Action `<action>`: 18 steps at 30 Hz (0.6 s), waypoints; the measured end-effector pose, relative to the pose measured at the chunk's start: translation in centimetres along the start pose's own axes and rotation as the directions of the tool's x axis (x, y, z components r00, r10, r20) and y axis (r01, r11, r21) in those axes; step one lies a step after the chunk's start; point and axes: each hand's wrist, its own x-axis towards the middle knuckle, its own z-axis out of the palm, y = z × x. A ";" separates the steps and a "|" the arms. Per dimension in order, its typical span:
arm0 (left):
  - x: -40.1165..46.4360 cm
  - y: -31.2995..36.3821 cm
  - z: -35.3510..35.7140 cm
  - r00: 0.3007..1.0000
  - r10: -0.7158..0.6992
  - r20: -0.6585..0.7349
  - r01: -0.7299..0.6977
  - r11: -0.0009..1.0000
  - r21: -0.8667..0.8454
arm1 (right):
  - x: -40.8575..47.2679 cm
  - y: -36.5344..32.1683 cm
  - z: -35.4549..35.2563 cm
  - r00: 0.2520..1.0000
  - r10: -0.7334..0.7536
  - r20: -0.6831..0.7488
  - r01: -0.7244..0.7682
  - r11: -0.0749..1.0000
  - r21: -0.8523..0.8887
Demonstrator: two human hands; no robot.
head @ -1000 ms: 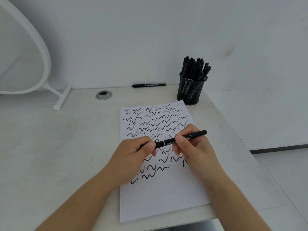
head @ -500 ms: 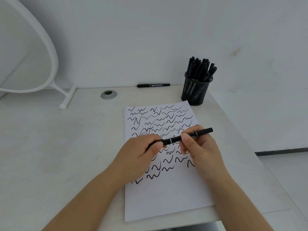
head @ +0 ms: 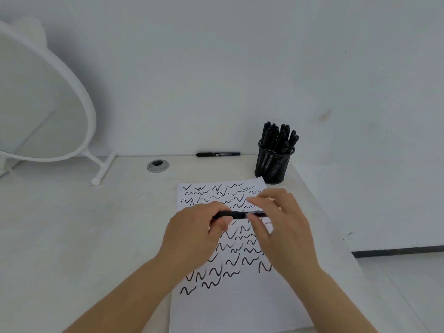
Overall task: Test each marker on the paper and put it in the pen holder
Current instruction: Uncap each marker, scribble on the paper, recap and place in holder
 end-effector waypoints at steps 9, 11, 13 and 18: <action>3.4 2.4 -1.9 0.970 0.214 -0.113 -0.210 0.977 0.046 | 3.8 1.6 -0.7 0.956 -0.218 0.197 0.232 0.972 -0.048; 4.6 2.8 -2.3 0.969 0.220 -0.114 -0.217 0.975 0.040 | 4.9 1.9 -0.8 0.956 -0.185 0.229 0.199 0.979 -0.041; 6.5 2.6 -2.7 0.978 0.176 -0.111 -0.176 0.984 0.006 | 6.6 2.6 -1.2 0.973 -0.025 0.228 0.033 0.999 -0.034; 12.7 -0.6 -2.4 0.999 0.014 -0.040 -0.010 0.993 0.116 | 11.2 6.7 -2.8 0.943 0.330 -0.040 -0.315 0.926 0.209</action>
